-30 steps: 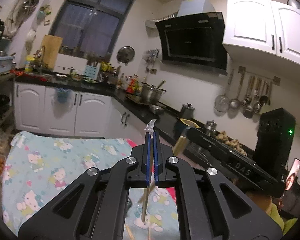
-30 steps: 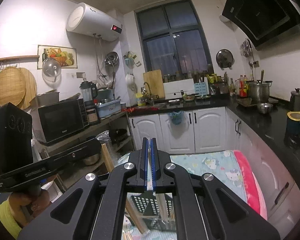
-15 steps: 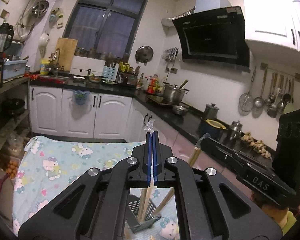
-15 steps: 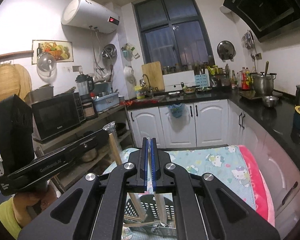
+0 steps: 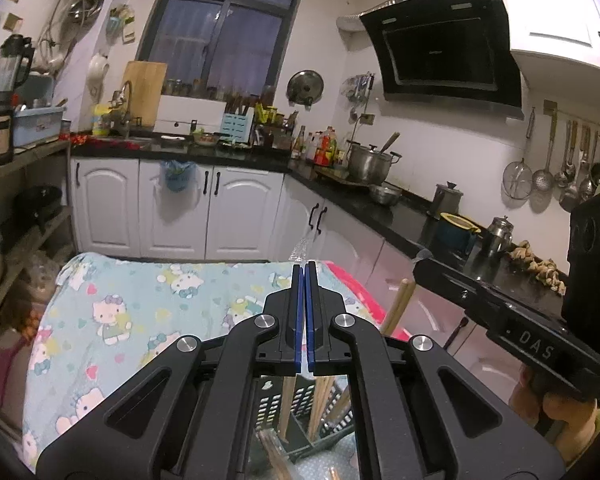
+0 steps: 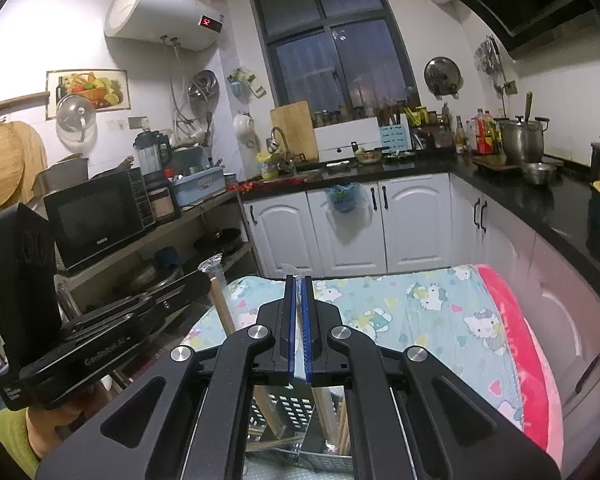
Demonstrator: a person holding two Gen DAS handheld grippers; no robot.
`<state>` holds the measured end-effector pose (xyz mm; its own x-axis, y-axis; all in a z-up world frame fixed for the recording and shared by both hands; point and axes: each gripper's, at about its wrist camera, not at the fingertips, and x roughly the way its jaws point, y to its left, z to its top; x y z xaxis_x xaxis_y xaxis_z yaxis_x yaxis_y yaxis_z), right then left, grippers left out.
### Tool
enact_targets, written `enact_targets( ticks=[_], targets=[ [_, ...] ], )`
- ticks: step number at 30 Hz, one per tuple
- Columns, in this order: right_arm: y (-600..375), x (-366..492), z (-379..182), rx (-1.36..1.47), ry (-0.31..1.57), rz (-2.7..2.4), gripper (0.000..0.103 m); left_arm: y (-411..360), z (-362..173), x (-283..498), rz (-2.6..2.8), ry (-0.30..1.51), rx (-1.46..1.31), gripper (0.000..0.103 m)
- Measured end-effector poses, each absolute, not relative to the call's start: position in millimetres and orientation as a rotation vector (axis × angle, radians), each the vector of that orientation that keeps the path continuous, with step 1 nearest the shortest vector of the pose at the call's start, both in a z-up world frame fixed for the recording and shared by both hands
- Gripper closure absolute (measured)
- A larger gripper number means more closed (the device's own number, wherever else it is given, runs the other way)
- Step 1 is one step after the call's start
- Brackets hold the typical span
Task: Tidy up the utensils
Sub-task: 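Lower chopsticks into the caddy and open the right tool while the left tool opens, then withdraw both open tools from the caddy back toward the loose chopsticks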
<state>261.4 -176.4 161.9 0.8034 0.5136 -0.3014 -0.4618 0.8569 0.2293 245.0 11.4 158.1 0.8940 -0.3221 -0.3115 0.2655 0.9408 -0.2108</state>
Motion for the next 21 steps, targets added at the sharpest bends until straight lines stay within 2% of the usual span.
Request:
enact_targets(
  ticks=[8,9,10,11,12,13,15,20,21],
  targets=[
    [-175.3,276.9,140.4,0.155,0.427,0.495,0.099,14.1,140.5,251.0,-0.3,0.403,-0.185,0.103],
    [-175.0,278.6,137.3,0.153,0.441,0.49,0.093,15.4,137.9,251.9,-0.292,0.416,-0.191,0.102],
    [-175.7,279.7,134.2,0.156,0.455,0.476,0.076,16.5,136.0,252.4,-0.29,0.43,-0.198,0.097],
    [-177.8,279.8,131.8,0.166,0.465,0.467,0.064,18.1,134.5,252.2,-0.286,0.439,-0.204,0.084],
    [-180.7,278.8,130.3,0.177,0.467,0.465,0.052,19.0,133.3,251.1,-0.282,0.441,-0.206,0.077],
    [-185.1,276.0,129.1,0.194,0.462,0.463,0.052,20.9,132.6,248.4,-0.277,0.441,-0.211,0.067],
    [-188.5,272.3,128.6,0.189,0.462,0.458,0.052,23.9,132.8,243.8,-0.268,0.438,-0.217,0.066],
    [-202.0,253.8,129.5,0.168,0.444,0.438,0.045,34.1,137.5,227.4,-0.261,0.422,-0.261,0.038],
    [-205.3,250.0,129.5,0.169,0.441,0.432,0.042,35.7,139.2,223.4,-0.26,0.417,-0.269,0.035]
  ],
)
